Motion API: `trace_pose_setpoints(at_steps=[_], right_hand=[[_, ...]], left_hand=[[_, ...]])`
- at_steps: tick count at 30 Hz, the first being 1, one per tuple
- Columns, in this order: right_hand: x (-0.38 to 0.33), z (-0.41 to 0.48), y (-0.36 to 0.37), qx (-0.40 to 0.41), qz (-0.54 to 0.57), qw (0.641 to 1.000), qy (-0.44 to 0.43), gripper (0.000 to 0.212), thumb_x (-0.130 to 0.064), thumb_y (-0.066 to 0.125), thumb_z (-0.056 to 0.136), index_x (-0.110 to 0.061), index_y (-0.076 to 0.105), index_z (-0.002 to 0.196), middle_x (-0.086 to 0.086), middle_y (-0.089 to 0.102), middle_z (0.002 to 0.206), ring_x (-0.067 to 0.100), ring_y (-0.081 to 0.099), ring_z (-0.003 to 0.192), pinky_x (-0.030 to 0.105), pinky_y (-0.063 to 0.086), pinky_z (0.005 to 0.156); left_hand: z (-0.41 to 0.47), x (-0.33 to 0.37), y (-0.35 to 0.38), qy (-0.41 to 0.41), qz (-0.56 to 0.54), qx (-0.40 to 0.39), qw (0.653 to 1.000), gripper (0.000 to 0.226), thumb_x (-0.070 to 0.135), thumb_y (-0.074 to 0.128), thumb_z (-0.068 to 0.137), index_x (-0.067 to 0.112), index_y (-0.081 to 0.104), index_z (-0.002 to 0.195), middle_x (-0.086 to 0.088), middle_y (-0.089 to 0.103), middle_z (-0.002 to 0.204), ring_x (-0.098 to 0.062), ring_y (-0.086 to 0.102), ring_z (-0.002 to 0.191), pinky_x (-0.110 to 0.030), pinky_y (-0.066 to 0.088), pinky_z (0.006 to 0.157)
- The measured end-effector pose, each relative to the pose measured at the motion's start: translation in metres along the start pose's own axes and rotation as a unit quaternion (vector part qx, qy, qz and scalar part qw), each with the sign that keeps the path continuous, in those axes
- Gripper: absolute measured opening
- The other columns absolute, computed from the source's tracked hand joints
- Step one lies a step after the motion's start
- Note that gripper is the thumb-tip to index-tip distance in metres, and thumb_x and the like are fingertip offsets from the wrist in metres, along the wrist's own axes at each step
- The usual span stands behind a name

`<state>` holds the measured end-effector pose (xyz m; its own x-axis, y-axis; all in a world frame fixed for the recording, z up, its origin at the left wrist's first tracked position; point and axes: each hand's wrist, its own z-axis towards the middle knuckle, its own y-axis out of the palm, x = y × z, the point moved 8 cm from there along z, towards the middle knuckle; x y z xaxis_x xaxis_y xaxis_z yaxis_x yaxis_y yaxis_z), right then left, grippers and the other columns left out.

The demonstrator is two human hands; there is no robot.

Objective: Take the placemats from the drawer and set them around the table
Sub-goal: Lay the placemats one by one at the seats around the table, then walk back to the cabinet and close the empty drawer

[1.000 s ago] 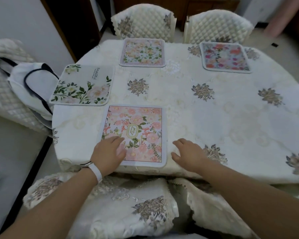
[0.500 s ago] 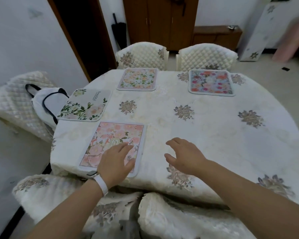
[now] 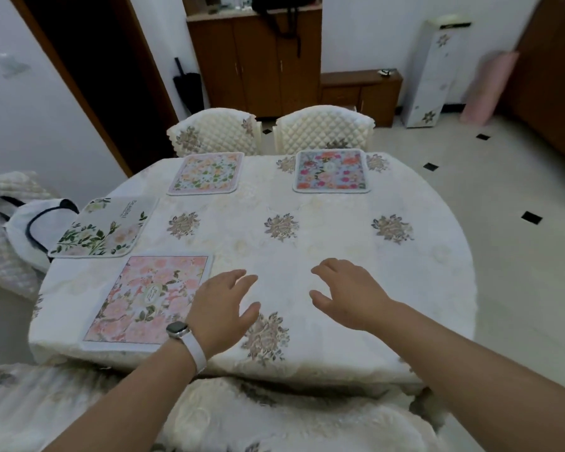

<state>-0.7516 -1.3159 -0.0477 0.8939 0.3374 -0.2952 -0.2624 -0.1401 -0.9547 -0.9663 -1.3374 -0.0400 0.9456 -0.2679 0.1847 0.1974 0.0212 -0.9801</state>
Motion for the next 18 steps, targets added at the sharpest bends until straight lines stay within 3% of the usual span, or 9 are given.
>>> trace_pose_setpoints(at_steps=[9, 14, 18], right_hand=[[0.031, -0.04, -0.012, 0.0, -0.027, 0.997, 0.076, 0.054, -0.052, 0.037, 0.096, -0.024, 0.044, 0.142, -0.004, 0.044, 0.145, 0.018, 0.04, 0.129, 0.036, 0.034, 0.104], [0.047, -0.053, -0.016, 0.012, -0.057, 0.994, 0.089, 0.054, -0.053, 0.038, 0.096, -0.025, 0.045, 0.141, -0.004, 0.045, 0.144, 0.018, 0.04, 0.129, 0.035, 0.033, 0.104], [0.067, -0.06, -0.025, 0.022, -0.053, 0.994, 0.094, 0.054, -0.055, 0.036, 0.096, -0.026, 0.045, 0.141, -0.003, 0.043, 0.147, 0.018, 0.037, 0.132, 0.036, 0.03, 0.106]], left_hand=[[0.021, 0.034, 0.005, 0.059, -0.037, 0.003, 0.998, 0.053, 0.046, 0.05, 0.089, 0.02, 0.059, 0.134, -0.006, 0.056, 0.139, -0.028, 0.049, 0.13, -0.045, 0.036, 0.108], [0.03, 0.055, 0.015, 0.08, -0.06, 0.011, 0.995, 0.044, 0.037, 0.059, 0.093, 0.02, 0.059, 0.134, -0.005, 0.056, 0.14, -0.027, 0.049, 0.13, -0.044, 0.034, 0.109], [0.039, 0.078, 0.02, 0.092, -0.058, 0.004, 0.994, 0.043, 0.039, 0.05, 0.096, 0.022, 0.058, 0.135, -0.003, 0.054, 0.141, -0.025, 0.047, 0.132, -0.041, 0.032, 0.109]])
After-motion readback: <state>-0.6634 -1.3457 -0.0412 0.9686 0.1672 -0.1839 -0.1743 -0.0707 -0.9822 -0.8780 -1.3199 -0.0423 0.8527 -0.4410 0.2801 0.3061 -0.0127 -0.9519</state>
